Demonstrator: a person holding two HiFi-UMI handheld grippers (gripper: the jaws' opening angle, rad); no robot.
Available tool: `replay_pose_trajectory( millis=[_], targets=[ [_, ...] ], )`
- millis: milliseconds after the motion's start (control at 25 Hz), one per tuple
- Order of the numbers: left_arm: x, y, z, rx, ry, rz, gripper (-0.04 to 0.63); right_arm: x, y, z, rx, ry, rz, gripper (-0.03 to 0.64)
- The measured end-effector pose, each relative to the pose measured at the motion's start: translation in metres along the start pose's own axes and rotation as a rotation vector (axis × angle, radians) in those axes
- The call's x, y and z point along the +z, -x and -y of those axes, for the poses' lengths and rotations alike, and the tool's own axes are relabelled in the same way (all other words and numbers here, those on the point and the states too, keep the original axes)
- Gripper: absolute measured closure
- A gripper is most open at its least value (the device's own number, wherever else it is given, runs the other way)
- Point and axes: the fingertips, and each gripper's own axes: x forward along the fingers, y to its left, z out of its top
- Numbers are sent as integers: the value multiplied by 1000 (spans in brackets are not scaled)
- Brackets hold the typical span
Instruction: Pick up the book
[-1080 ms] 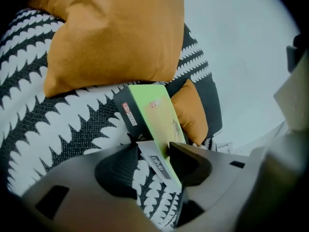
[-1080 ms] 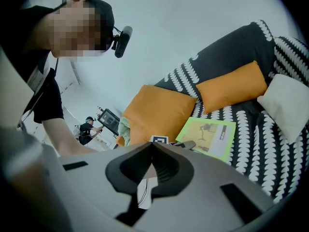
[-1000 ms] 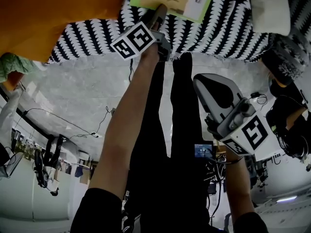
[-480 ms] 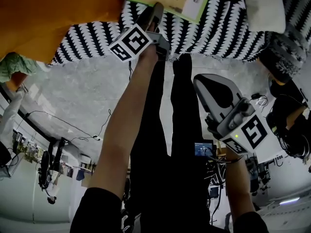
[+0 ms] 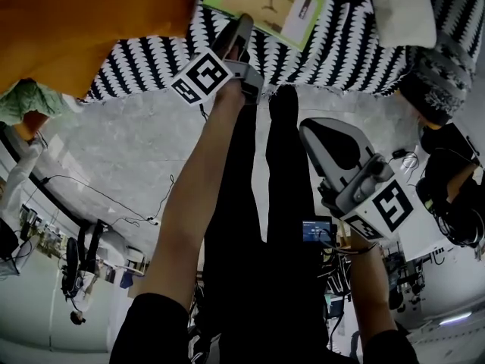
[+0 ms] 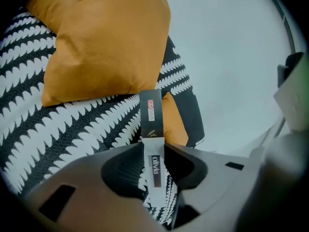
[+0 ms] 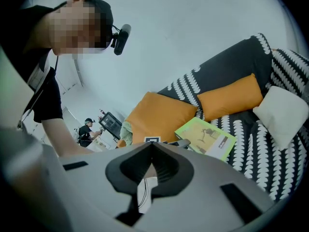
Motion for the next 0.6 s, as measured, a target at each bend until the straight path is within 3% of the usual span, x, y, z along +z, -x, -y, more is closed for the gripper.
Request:
replay_pose_trajectory(
  millis=[400,600],
  targets=[
    [-14,27,19,-33,59,3,460,14,29,-12,-8,31,41,600],
    [-21,51,49,-50,33,-31,460,30,57,-29,-18,45,62,600]
  ],
)
